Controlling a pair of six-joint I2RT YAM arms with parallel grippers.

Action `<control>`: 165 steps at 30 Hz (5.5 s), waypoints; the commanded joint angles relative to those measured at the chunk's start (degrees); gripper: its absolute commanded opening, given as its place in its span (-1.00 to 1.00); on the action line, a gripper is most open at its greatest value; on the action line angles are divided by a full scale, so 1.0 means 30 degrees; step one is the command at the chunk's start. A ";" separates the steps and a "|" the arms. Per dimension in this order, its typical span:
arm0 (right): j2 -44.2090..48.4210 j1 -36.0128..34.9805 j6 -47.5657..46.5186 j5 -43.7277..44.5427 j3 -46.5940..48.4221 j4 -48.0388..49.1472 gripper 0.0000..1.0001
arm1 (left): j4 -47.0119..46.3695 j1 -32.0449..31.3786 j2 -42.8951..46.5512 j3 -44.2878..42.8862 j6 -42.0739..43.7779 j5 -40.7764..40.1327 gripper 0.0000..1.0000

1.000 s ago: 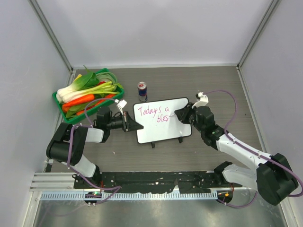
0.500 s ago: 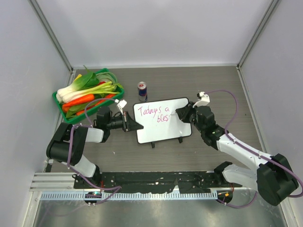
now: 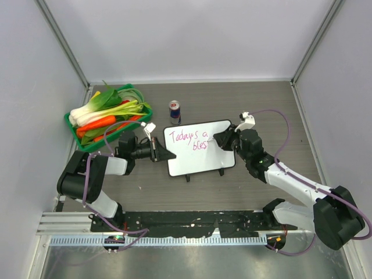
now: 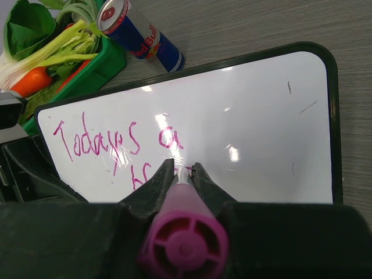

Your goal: Write a sentence on the whiteboard

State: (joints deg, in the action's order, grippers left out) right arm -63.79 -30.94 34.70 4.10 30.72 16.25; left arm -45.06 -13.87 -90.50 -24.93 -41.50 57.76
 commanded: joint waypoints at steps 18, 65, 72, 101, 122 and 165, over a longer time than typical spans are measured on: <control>0.0960 0.0059 -0.0990 0.0508 -0.0425 -0.1168 -0.99 | 0.1279 -0.0035 -0.0420 -0.0128 0.0560 -0.1264 -1.00; 0.3009 0.0761 0.1266 -0.2216 -0.0542 0.0648 -0.99 | 0.1250 -0.0035 -0.0390 -0.0099 0.0560 -0.1205 -1.00; 0.2895 0.0996 0.1266 -0.2362 -0.0660 0.0560 -0.99 | 0.1250 -0.0064 -0.0332 -0.0070 0.0560 -0.1235 -1.00; 0.4271 0.0967 -0.0579 -0.0370 -0.0132 -0.1784 -0.99 | 0.1308 -0.0036 -0.0332 -0.0070 0.0589 -0.1264 -1.00; 0.3919 0.0967 -0.1722 -0.0165 0.0454 -0.1784 -0.99 | 0.1308 -0.0035 -0.0361 -0.0099 0.0590 -0.1235 -1.00; 0.0258 0.0967 -0.1634 -0.0047 0.0951 -0.0055 -0.99 | 0.1221 -0.0065 -0.0391 -0.0099 0.0560 -0.1205 -1.00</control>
State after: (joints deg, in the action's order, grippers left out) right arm -62.33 -28.27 30.09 2.46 31.73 12.84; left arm -45.12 -13.87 -90.63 -24.95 -41.45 57.98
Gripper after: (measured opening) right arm 0.201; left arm 0.072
